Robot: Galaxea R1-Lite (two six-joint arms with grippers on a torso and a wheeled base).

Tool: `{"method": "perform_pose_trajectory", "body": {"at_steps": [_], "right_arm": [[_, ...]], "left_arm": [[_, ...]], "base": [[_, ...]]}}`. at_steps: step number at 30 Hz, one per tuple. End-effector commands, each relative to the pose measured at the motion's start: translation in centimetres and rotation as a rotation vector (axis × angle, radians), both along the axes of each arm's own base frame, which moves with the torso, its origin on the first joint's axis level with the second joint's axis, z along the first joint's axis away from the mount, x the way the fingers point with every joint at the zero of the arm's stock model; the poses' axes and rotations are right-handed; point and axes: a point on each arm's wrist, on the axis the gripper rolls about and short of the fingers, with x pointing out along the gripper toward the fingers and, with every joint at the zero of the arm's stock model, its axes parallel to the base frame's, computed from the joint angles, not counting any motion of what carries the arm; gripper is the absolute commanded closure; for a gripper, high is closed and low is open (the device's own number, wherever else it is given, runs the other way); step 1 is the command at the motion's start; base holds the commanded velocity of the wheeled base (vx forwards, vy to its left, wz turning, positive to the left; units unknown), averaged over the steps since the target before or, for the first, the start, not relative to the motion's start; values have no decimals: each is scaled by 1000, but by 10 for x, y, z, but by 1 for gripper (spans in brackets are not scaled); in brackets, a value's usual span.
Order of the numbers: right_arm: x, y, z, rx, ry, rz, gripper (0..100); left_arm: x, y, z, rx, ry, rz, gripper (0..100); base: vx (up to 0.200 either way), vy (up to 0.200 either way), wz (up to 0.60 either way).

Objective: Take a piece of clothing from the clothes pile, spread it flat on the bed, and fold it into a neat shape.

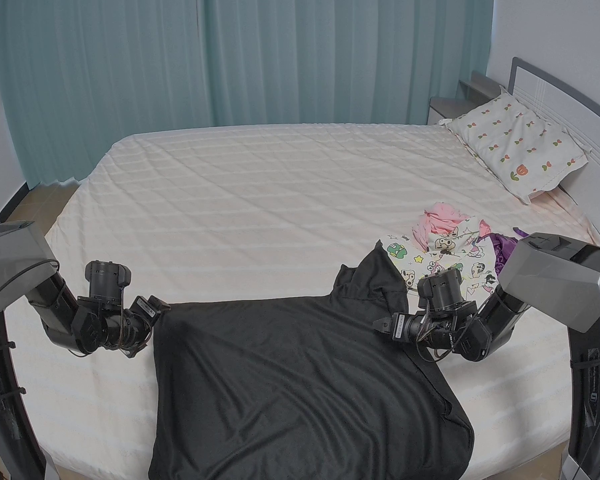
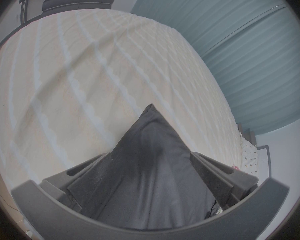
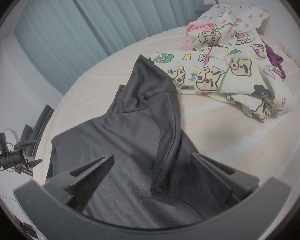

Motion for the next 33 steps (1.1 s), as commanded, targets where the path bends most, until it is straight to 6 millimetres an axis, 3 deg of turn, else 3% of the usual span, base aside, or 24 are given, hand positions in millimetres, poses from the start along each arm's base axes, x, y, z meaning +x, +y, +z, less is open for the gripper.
{"method": "perform_pose_trajectory", "body": {"at_steps": [1, 6, 10, 15, 26, 33], "right_arm": [[0, 5, -3, -30, 27, -5, 100], [0, -7, -2, -44, 56, -38, 100], [2, -28, 12, -41, 40, -88, 100], [6, -53, 15, -36, 40, -143, 100], [19, -103, 3, -15, 59, -186, 100], [32, -114, -9, -10, 49, -214, 100]], "left_arm": [[-8, -1, -1, -4, 15, -5, 0], [-10, -1, -8, -2, 41, -6, 0], [-11, -1, -10, -2, 47, -6, 0], [-12, -2, -12, -2, 53, -7, 0], [-11, -4, -16, 1, 67, -13, 0], [-11, -4, -17, 2, 69, -12, 0]], "base": [[0, 0, 0], [0, 0, 0], [0, 0, 0], [0, 0, 0], [0, 0, 0], [0, 0, 0]]}}
